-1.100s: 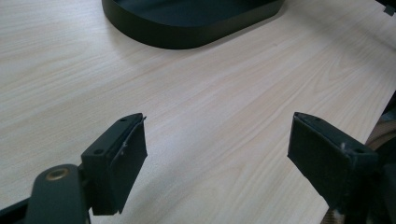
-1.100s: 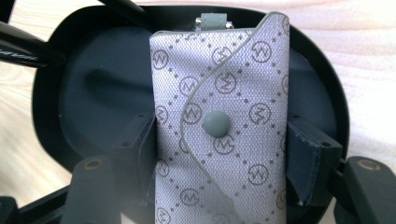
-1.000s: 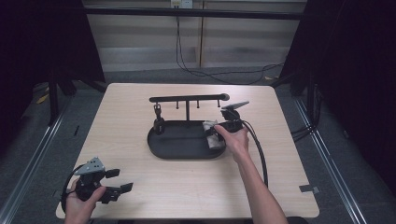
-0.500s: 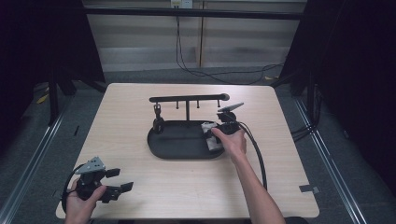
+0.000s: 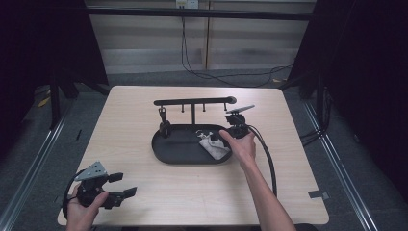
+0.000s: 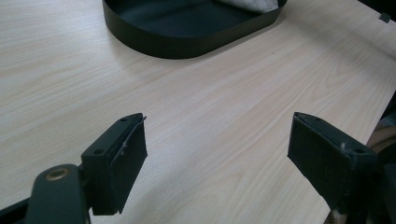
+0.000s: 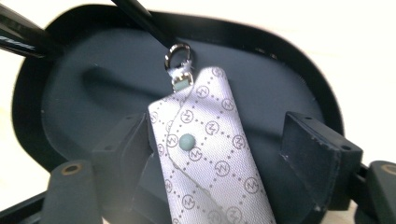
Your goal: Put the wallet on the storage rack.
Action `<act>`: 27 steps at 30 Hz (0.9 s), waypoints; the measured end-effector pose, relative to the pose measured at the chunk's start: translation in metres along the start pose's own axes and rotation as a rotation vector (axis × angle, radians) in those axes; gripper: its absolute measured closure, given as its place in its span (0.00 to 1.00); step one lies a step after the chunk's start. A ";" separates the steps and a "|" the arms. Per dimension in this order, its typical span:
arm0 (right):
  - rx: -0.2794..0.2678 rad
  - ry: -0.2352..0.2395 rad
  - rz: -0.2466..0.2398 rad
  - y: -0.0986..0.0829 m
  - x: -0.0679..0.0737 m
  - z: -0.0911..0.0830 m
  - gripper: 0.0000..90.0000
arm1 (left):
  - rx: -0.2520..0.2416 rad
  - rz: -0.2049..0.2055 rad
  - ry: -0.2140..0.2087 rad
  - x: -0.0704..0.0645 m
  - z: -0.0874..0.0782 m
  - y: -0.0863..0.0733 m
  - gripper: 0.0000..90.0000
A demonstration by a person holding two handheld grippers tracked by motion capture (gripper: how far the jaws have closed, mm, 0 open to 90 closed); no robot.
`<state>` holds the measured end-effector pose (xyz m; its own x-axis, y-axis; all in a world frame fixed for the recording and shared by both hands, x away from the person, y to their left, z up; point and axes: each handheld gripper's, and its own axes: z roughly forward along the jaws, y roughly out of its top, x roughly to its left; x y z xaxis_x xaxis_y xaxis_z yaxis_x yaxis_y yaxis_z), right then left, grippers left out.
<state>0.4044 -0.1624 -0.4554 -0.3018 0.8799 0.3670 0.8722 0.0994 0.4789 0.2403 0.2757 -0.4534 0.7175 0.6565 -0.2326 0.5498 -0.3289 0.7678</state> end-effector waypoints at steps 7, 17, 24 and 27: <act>-0.069 0.026 -0.026 -0.008 -0.003 -0.014 0.22 | -0.005 -0.014 -0.004 0.000 0.001 0.000 0.21; -0.134 0.005 -0.049 -0.026 -0.018 -0.036 0.20 | -0.010 -0.038 -0.008 0.001 0.001 -0.001 0.21; -0.168 0.010 -0.062 -0.040 -0.025 -0.055 0.20 | -0.019 -0.048 -0.008 0.002 0.000 -0.001 0.21; -0.179 0.011 -0.078 -0.047 -0.025 -0.062 0.20 | -0.016 -0.051 -0.008 0.003 0.000 -0.001 0.21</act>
<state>0.3472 -0.2178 -0.4377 -0.3705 0.8676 0.3316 0.7642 0.0819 0.6398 0.2415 0.2778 -0.4551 0.6924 0.6664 -0.2766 0.5789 -0.2842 0.7643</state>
